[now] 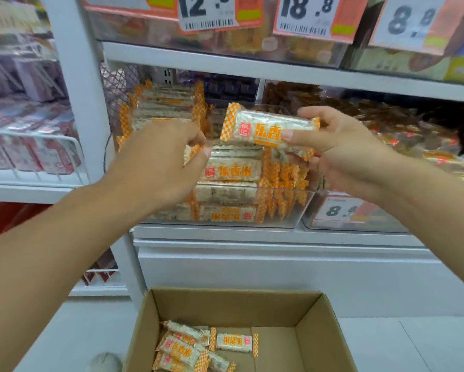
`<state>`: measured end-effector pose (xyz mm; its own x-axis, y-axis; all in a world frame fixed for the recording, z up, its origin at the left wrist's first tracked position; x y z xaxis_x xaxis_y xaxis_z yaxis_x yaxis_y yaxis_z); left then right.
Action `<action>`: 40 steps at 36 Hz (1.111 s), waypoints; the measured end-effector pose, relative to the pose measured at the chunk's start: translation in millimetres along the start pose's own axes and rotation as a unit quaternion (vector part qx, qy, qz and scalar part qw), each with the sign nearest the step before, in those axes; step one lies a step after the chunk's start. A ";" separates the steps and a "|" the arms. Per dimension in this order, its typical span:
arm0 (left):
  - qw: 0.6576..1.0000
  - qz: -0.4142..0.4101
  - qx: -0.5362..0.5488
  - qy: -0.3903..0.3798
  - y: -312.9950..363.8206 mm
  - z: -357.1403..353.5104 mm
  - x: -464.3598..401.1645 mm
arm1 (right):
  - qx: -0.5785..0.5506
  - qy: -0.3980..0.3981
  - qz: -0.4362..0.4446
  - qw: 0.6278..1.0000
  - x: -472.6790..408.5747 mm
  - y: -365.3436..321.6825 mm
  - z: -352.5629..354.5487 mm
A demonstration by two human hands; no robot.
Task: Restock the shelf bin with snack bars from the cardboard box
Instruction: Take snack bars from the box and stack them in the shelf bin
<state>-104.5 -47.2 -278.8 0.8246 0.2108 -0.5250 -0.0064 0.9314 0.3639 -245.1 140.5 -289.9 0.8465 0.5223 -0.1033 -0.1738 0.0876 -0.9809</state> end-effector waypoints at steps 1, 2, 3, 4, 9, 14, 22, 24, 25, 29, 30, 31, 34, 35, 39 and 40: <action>0.999 -0.001 -0.032 -0.016 -0.9 -4.3 0.1 | 0.003 0.009 -0.006 1.000 -9.8 -0.2 -1.7; 0.998 0.000 -0.057 -0.033 -1.1 -8.4 0.3 | 0.010 0.017 -0.009 1.000 -20.2 -0.7 -3.4; 0.996 0.001 -0.072 -0.046 0.1 -11.0 0.6 | 0.023 0.025 -0.008 0.999 -30.3 -1.3 -4.4; 0.995 0.002 -0.078 -0.054 1.4 -12.4 0.7 | 0.036 0.034 -0.008 0.999 -41.0 -1.4 -4.4; 0.993 0.014 -0.093 -0.070 -5.0 -11.4 1.0 | 0.034 0.062 -0.014 0.997 -96.5 1.3 -11.4; 0.987 0.005 -0.101 -0.124 -11.1 -21.6 6.3 | 0.115 0.029 -0.009 0.993 -146.8 6.5 -29.2; 0.983 -0.004 -0.116 -0.144 -15.9 -31.6 6.6 | 0.392 -0.016 0.013 0.920 -190.9 -3.6 -37.1; 0.982 -0.004 -0.119 -0.149 -16.9 -32.5 5.5 | 0.460 -0.029 0.033 0.887 -197.5 -5.3 -34.4; 0.981 -0.004 -0.118 -0.152 -17.5 -32.3 5.2 | 0.479 -0.044 0.038 0.876 -200.8 -3.8 -35.5; 0.983 -0.008 -0.108 -0.151 -19.9 -31.2 5.4 | 0.526 -0.060 0.056 0.847 -205.9 -4.9 -40.2; 0.983 -0.008 -0.109 -0.151 -21.3 -31.6 5.7 | 0.531 -0.056 0.058 0.843 -208.3 -4.3 -39.7; 0.983 -0.008 -0.110 -0.149 -22.1 -31.3 5.8 | 0.540 -0.054 0.059 0.838 -208.4 -3.8 -39.8; 0.983 -0.015 -0.106 -0.146 -22.4 -31.7 6.4 | 0.575 -0.070 0.068 0.812 -209.5 0.7 -45.4; 0.983 -0.014 -0.107 -0.146 -22.3 -32.1 6.7 | 0.581 -0.075 0.076 0.807 -212.3 1.7 -47.1; 0.984 -0.013 -0.113 -0.134 -20.6 -32.3 8.0 | 0.585 -0.077 0.104 0.801 -219.4 1.1 -50.4; 0.985 -0.011 -0.112 -0.134 -20.5 -32.2 8.1 | 0.590 -0.072 0.114 0.796 -221.8 -0.5 -50.7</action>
<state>-115.9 -55.0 -315.2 0.9452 0.1322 -0.2986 -0.0868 0.9832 0.1607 -407.3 -18.4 -274.8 0.6736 0.7232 -0.1526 -0.7383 0.6682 -0.0921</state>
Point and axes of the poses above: each hand's wrist, its own x-axis away from the middle knuckle, its own z-axis out of the back of the hand, y = z × x, the point moved 9 cm from there along -x, towards the middle knuckle, and after that the axes turned 6 degrees about x, right-handed, at the moved point
